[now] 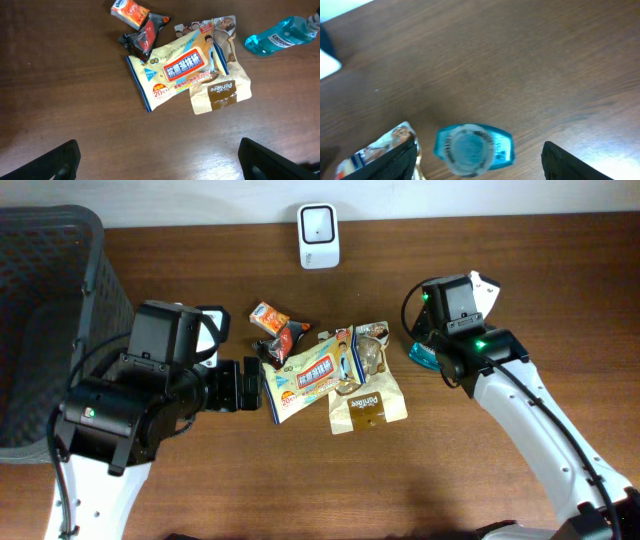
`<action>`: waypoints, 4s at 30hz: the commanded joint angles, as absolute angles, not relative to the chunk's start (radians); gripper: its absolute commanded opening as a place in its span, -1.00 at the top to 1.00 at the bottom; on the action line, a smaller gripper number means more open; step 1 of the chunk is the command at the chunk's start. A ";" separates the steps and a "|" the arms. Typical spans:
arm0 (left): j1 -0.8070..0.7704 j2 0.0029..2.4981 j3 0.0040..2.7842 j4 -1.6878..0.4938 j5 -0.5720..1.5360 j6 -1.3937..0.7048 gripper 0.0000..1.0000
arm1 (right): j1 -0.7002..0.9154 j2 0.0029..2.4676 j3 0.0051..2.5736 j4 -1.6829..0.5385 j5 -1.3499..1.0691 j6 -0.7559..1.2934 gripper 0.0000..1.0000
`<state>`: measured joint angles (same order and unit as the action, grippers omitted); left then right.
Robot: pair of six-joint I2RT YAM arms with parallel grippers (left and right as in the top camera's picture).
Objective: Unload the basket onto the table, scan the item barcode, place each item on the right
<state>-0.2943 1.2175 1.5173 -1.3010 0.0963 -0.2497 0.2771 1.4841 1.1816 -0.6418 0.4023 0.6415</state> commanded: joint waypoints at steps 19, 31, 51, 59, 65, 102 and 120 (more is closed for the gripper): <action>-0.292 1.216 1.523 -1.303 0.089 -0.237 -0.98 | 0.273 1.612 1.204 -0.542 0.409 0.484 -0.06; -0.292 1.216 1.523 -1.303 0.089 -0.237 -0.98 | 0.274 1.611 1.264 -0.649 0.318 0.514 0.16; -0.292 1.216 1.523 -1.303 0.088 -0.237 -0.98 | 0.235 1.611 1.319 -0.666 0.296 0.403 0.44; -0.292 1.216 1.523 -1.303 0.089 -0.237 -0.98 | 0.235 1.611 1.364 -0.678 0.164 0.060 0.48; -0.292 1.216 1.523 -1.303 0.088 -0.237 -0.98 | 0.222 1.612 1.357 -0.695 0.168 -0.052 0.54; -0.292 1.216 1.523 -1.303 0.089 -0.237 -0.98 | 0.090 1.645 1.806 -1.270 0.046 0.300 -0.97; -0.292 1.216 1.523 -1.303 0.089 -0.237 -0.98 | 0.092 1.234 1.346 -1.253 0.020 0.414 -0.97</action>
